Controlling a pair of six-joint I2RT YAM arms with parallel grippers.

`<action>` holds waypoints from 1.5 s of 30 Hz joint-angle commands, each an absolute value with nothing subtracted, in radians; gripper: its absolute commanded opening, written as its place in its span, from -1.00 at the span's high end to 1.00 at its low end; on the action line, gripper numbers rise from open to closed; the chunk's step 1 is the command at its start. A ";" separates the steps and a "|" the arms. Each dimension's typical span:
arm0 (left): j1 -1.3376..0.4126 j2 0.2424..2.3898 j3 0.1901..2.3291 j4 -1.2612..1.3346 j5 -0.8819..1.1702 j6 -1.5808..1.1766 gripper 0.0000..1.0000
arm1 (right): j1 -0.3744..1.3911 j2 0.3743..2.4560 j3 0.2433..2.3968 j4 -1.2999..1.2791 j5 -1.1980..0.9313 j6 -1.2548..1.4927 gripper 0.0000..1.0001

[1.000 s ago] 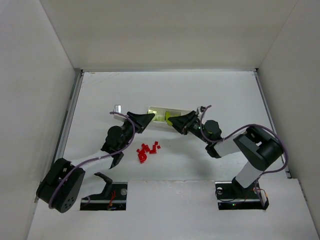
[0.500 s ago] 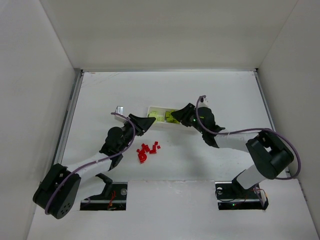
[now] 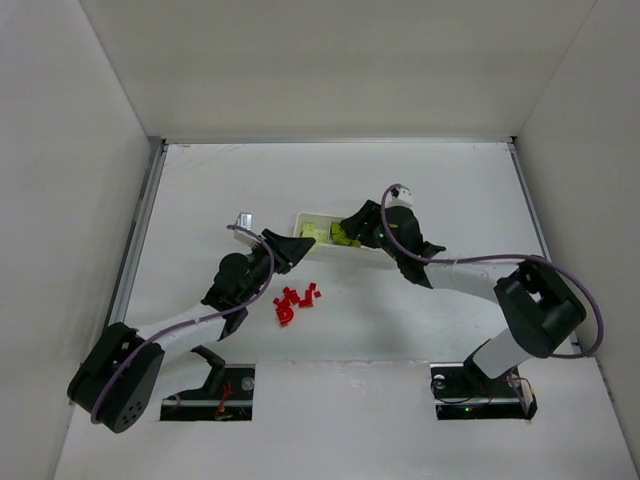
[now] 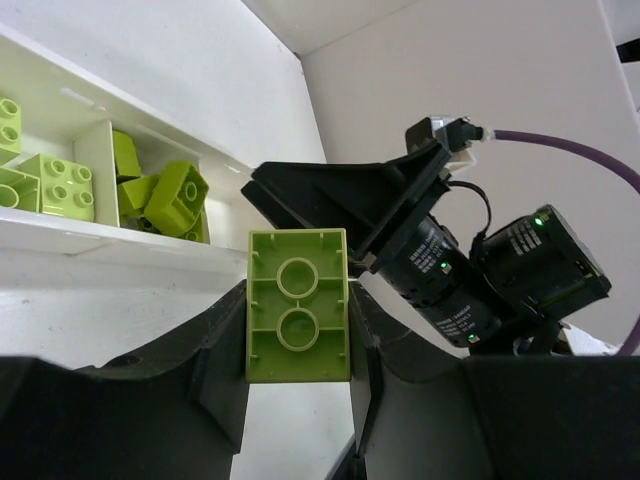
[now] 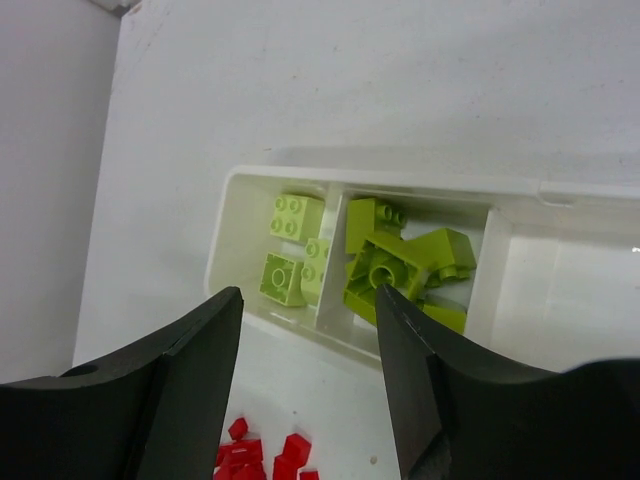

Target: Sort the legos into containers by color

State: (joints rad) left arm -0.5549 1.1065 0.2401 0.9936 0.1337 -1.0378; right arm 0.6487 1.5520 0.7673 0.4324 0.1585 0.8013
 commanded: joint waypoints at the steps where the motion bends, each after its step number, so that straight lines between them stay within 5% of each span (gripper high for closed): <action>1: -0.555 1.115 0.291 1.049 0.170 -1.046 0.54 | 0.653 1.432 0.735 0.466 0.169 0.799 -0.21; 9: -0.565 1.173 0.313 1.172 0.209 -1.186 0.50 | 0.673 1.240 0.552 0.701 -0.040 0.969 -0.43; 20: -0.633 1.229 0.311 1.335 0.196 -1.273 0.50 | 0.674 1.350 0.515 1.063 -0.239 1.196 -0.60; 30: -0.663 1.256 0.322 1.370 0.190 -1.299 0.50 | 0.673 1.399 0.503 1.167 -0.275 1.276 -0.24; 45: -0.670 1.262 0.330 1.411 0.175 -1.284 0.50 | 0.674 1.433 0.492 1.210 -0.272 1.319 -0.05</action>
State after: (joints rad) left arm -0.6662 1.2613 0.2848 1.2831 0.1749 -1.2976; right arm 0.6636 1.4296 0.5034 1.0924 -0.2554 1.3022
